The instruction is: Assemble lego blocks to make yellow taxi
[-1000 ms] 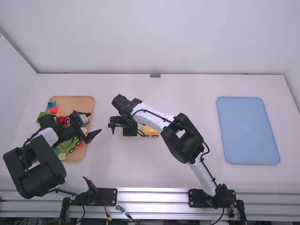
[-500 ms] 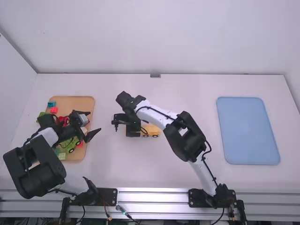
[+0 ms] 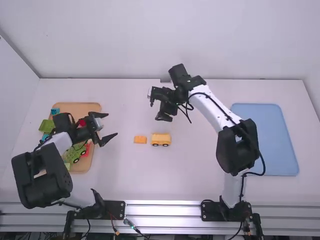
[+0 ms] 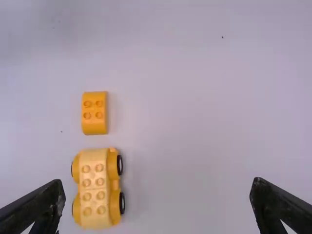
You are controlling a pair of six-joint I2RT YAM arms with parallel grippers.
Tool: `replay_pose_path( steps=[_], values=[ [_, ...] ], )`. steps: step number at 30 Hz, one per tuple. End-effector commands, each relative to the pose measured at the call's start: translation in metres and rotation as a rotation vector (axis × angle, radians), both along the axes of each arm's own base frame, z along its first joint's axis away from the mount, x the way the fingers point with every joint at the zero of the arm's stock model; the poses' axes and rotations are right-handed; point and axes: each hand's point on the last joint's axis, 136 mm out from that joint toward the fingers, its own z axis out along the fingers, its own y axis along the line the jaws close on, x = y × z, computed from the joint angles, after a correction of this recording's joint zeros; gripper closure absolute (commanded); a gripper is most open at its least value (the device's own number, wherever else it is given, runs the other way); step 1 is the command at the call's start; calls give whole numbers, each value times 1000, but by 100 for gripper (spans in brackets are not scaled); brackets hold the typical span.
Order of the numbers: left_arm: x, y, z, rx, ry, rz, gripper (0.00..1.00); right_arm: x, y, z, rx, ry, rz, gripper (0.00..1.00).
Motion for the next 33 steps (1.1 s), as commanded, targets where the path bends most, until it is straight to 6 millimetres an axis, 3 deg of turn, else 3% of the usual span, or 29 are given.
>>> replay_pose_path(
  steps=[1, 4, 9, 14, 19, 28, 33],
  values=[
    [-2, -30, -7, 49, 32, -61, 1, -16, -4, -19, 48, 81, -1, 1],
    [-4, -58, -16, 125, 17, -139, 1, -15, -12, -28, 75, 66, -51, 1],
    [-10, -86, -19, 173, -22, -237, 1, -28, -25, -27, 146, 1, -57, 1],
    [-9, -84, -18, 173, -25, -231, 1, -41, -42, -19, 245, -60, -66, 1],
    [-2, -84, -25, 179, 8, -216, 1, -44, -50, -28, 261, -101, -77, 1],
    [12, -89, -51, 65, 131, -259, 1, -57, -40, -42, 294, -148, -24, 1],
    [-1, -93, -71, 104, 172, -351, 1, -77, -38, -48, 365, -112, 66, 1]
  ],
)
